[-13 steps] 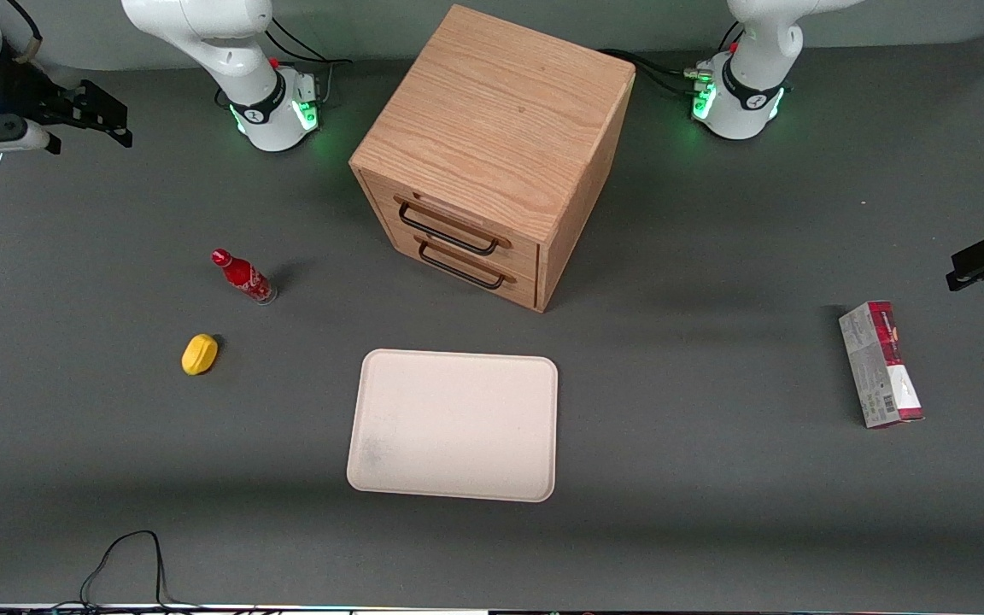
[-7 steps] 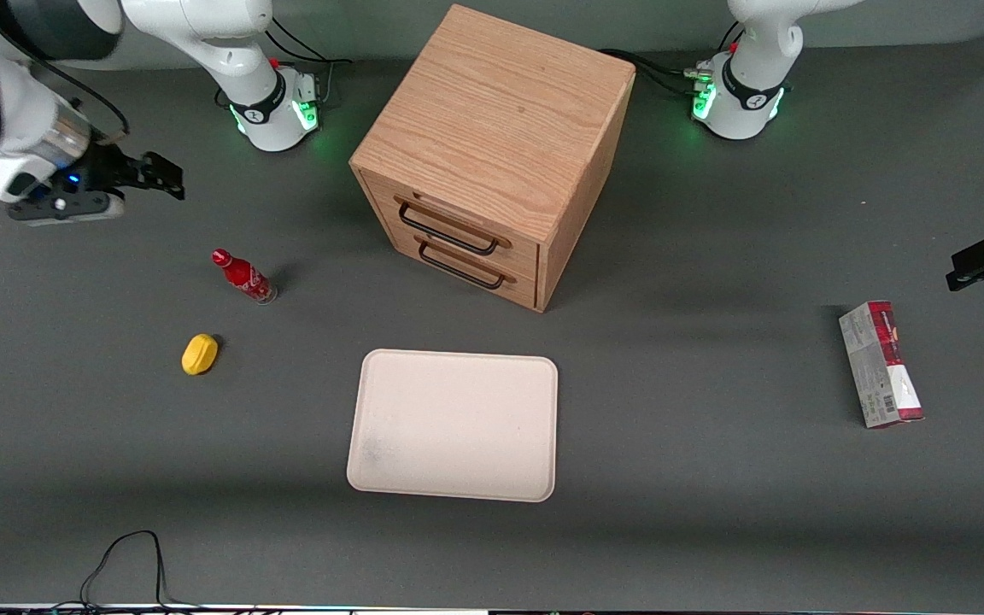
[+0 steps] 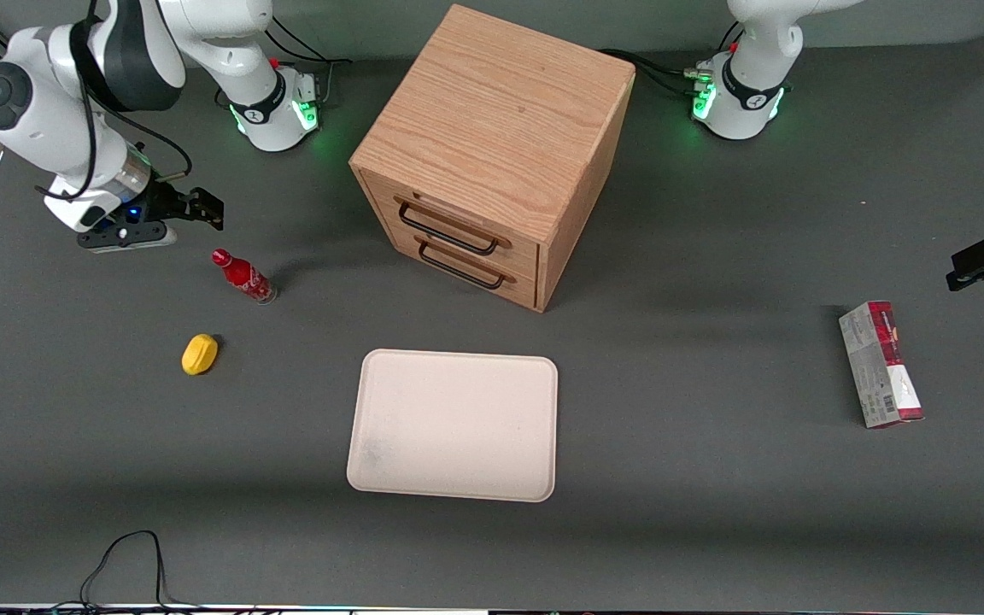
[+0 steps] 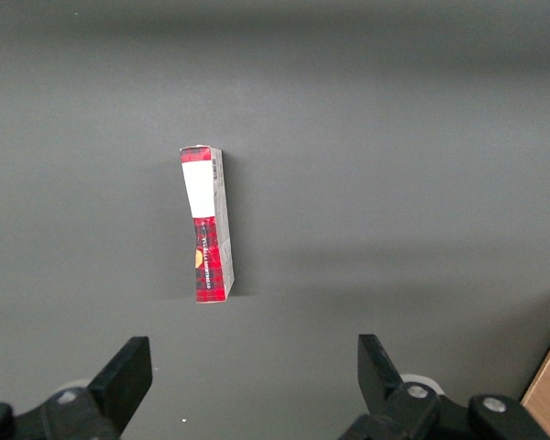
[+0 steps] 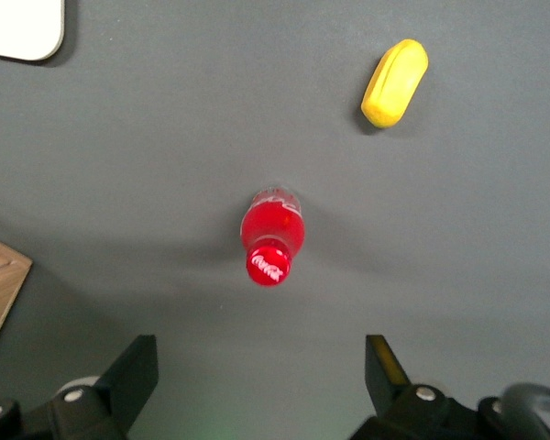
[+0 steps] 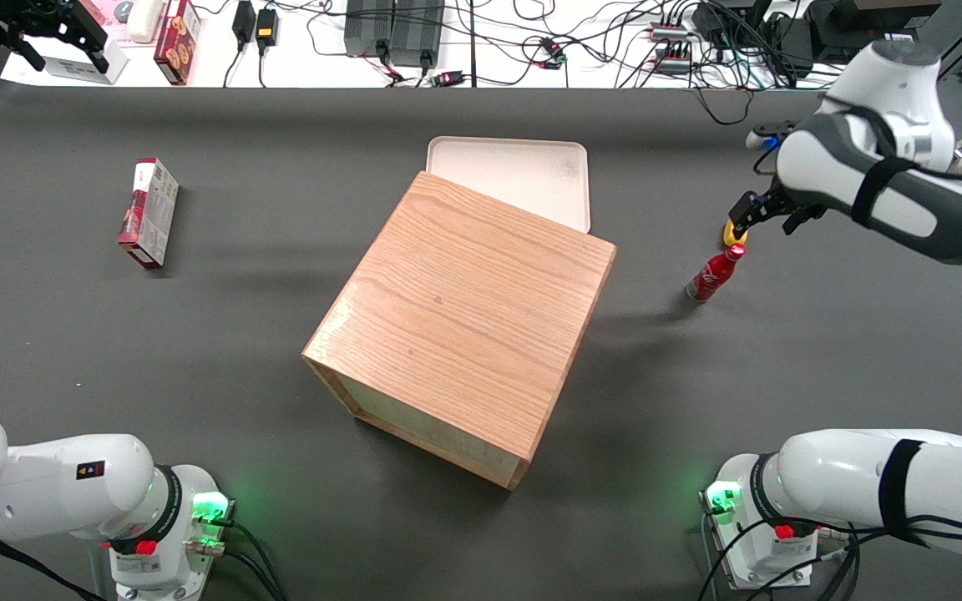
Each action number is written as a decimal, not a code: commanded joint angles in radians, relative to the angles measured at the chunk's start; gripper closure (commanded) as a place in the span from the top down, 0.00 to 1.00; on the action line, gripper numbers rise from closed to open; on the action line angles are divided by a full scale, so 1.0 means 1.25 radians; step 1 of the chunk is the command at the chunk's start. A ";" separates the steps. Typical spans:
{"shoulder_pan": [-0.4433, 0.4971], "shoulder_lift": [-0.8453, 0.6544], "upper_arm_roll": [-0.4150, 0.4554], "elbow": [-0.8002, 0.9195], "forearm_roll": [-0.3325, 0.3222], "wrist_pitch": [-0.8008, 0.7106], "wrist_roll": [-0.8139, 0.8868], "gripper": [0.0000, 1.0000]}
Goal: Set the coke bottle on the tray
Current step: 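Lower the open right gripper around the bottle's cap and close it, then lift the bottle with the right gripper and carry it toward the tray, then lower the bottle upright onto the tray's corner near the cabinet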
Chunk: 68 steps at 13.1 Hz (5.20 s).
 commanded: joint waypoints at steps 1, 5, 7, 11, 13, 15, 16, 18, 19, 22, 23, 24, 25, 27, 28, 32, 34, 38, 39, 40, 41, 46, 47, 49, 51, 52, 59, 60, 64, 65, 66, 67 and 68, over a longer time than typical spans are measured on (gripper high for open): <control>0.008 0.028 -0.008 -0.034 0.015 0.078 -0.004 1.00; 0.008 0.061 -0.008 -0.057 0.015 0.143 -0.004 1.00; 0.008 0.082 -0.008 -0.067 0.019 0.181 -0.003 1.00; 0.008 0.088 -0.008 -0.081 0.021 0.202 -0.004 1.00; 0.008 0.088 -0.008 -0.087 0.021 0.207 -0.004 1.00; 0.008 0.088 -0.008 -0.095 0.021 0.220 -0.004 0.99; 0.008 0.088 -0.008 -0.100 0.021 0.228 -0.004 0.98; 0.008 0.088 -0.008 -0.106 0.021 0.236 -0.004 0.83; 0.008 0.088 -0.008 -0.106 0.021 0.236 -0.005 0.65; 0.008 0.087 -0.008 -0.106 0.021 0.234 -0.005 0.15; 0.008 0.087 -0.008 -0.108 0.021 0.234 -0.005 0.03; 0.008 0.088 -0.008 -0.108 0.021 0.234 -0.005 0.00; 0.009 0.088 -0.008 -0.106 0.021 0.234 -0.005 0.00; 0.009 0.088 -0.008 -0.105 0.020 0.232 -0.005 0.00; 0.008 0.087 -0.008 -0.103 0.021 0.231 -0.005 0.00; 0.008 0.082 -0.004 -0.058 0.021 0.187 0.014 0.00; 0.008 0.088 -0.003 0.026 0.021 0.089 0.023 0.00; 0.006 0.176 -0.003 0.296 0.021 -0.159 0.055 0.00; 0.006 0.218 -0.003 0.381 0.021 -0.224 0.070 0.00; 0.008 0.258 -0.002 0.470 0.020 -0.285 0.087 0.00; 0.008 0.293 -0.002 0.546 0.020 -0.336 0.094 0.00; 0.025 0.430 0.005 0.852 0.020 -0.503 0.154 0.00; 0.028 0.452 0.017 0.893 0.019 -0.528 0.169 0.00; 0.030 0.505 0.041 0.973 0.013 -0.557 0.198 0.00; 0.035 0.600 0.085 1.099 0.001 -0.582 0.239 0.00; 0.046 0.647 0.105 1.150 -0.001 -0.582 0.273 0.00; 0.200 0.871 0.108 1.274 -0.059 -0.403 0.519 0.04; 0.216 0.894 0.108 1.274 -0.060 -0.367 0.544 0.04; 0.244 0.949 0.100 1.274 -0.071 -0.301 0.585 0.04; 0.246 0.962 0.099 1.274 -0.072 -0.285 0.586 0.04; 0.244 0.974 0.097 1.274 -0.078 -0.263 0.586 0.04; 0.244 0.979 0.099 1.274 -0.093 -0.249 0.586 0.04; 0.244 0.986 0.099 1.274 -0.094 -0.235 0.589 0.04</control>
